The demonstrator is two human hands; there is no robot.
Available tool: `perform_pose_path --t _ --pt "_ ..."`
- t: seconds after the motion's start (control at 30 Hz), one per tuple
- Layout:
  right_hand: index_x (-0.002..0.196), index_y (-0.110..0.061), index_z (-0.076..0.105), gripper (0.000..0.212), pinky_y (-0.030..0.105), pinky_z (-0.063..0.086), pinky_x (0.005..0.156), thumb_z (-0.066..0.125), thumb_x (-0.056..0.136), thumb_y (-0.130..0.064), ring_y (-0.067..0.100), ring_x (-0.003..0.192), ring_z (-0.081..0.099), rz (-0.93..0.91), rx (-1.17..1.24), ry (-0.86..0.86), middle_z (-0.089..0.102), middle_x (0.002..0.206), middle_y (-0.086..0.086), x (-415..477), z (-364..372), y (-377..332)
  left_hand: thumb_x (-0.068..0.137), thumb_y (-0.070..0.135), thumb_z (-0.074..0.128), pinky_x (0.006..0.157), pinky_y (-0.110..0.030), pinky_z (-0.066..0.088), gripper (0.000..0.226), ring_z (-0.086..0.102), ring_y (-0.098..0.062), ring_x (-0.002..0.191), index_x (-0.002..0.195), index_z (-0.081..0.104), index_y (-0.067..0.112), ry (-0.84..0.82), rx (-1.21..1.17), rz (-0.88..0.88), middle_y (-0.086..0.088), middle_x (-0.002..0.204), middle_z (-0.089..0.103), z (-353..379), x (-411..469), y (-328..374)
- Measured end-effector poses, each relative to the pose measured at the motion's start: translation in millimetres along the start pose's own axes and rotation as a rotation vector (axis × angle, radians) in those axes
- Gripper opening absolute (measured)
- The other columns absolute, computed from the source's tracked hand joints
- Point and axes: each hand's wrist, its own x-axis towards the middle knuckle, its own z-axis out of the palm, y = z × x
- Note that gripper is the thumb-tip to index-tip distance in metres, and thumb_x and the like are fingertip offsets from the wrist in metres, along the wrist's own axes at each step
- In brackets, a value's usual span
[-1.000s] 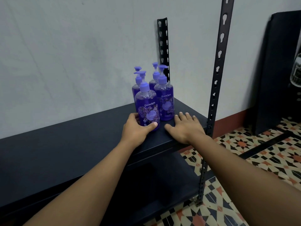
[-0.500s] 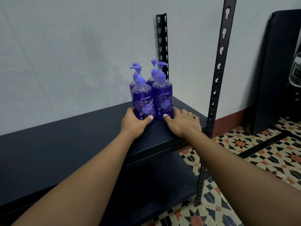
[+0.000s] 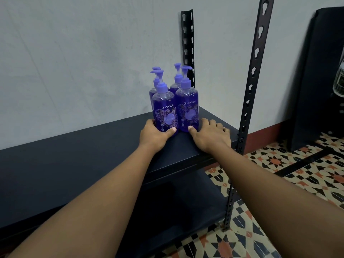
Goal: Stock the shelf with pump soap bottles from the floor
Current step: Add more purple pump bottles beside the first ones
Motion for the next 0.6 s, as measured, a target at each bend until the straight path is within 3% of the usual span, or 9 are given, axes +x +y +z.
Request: perform_pose_path --t 0.13,0.23,0.3,0.4,0.5,0.6 --pt "0.141 -0.014 0.049 0.073 0.048 0.029 0.115 0.033 0.097 -0.070 0.032 0.139 0.041 -0.043 -0.024 0.002 0.049 0.148 0.012 -9 -1 7 0.075 0.038 0.089 0.091 -0.024 0.042 0.081 0.060 -0.019 0.122 0.139 0.049 0.011 -0.017 0.058 0.031 -0.001 0.139 0.060 -9 -25 1" --pt "0.139 -0.016 0.053 0.070 0.047 0.030 0.116 0.034 0.097 -0.068 0.031 0.139 0.042 -0.108 -0.046 -0.008 0.050 0.148 0.011 -26 -5 13 0.088 0.050 0.073 0.102 -0.033 0.042 0.070 0.053 -0.026 0.131 0.141 0.052 0.011 -0.049 0.337 0.100 -0.008 0.145 0.054 -23 -54 -6" --pt "0.145 -0.019 0.049 0.068 0.048 0.020 0.121 0.033 0.099 -0.066 0.029 0.148 0.032 -0.142 -0.045 -0.020 0.042 0.157 0.009 -44 -4 14 0.096 0.060 0.052 0.114 -0.042 0.037 0.062 0.049 -0.028 0.136 0.139 0.057 0.015 -0.068 0.580 0.115 -0.009 0.149 0.051 -36 -78 -15" --pt "0.152 -0.023 0.042 0.067 0.050 0.011 0.124 0.032 0.100 -0.065 0.029 0.154 0.016 -0.185 0.027 -0.042 0.030 0.164 0.007 -87 -3 10 0.100 0.060 0.038 0.121 -0.047 0.026 0.061 0.037 -0.024 0.147 0.143 0.055 0.019 -0.056 0.691 0.131 -0.006 0.158 0.043 -59 -117 -29" --pt "0.146 -0.024 0.051 0.064 0.048 0.025 0.120 0.045 0.097 -0.064 0.029 0.149 0.026 -0.235 0.172 -0.013 0.039 0.157 0.004 -144 0 -3 0.101 0.060 0.039 0.125 -0.045 0.018 0.065 0.026 -0.023 0.153 0.151 0.046 0.021 -0.047 0.719 0.164 -0.005 0.163 0.035 -87 -162 -43" --pt "0.136 -0.024 0.059 0.053 0.041 0.038 0.109 0.055 0.095 -0.058 0.023 0.134 0.041 -0.347 0.302 -0.029 0.051 0.139 -0.001 -204 5 -22 0.100 0.058 0.046 0.125 -0.042 0.019 0.061 0.028 -0.020 0.152 0.148 0.051 0.021 -0.017 0.661 0.198 -0.003 0.161 0.038 -120 -215 -55"
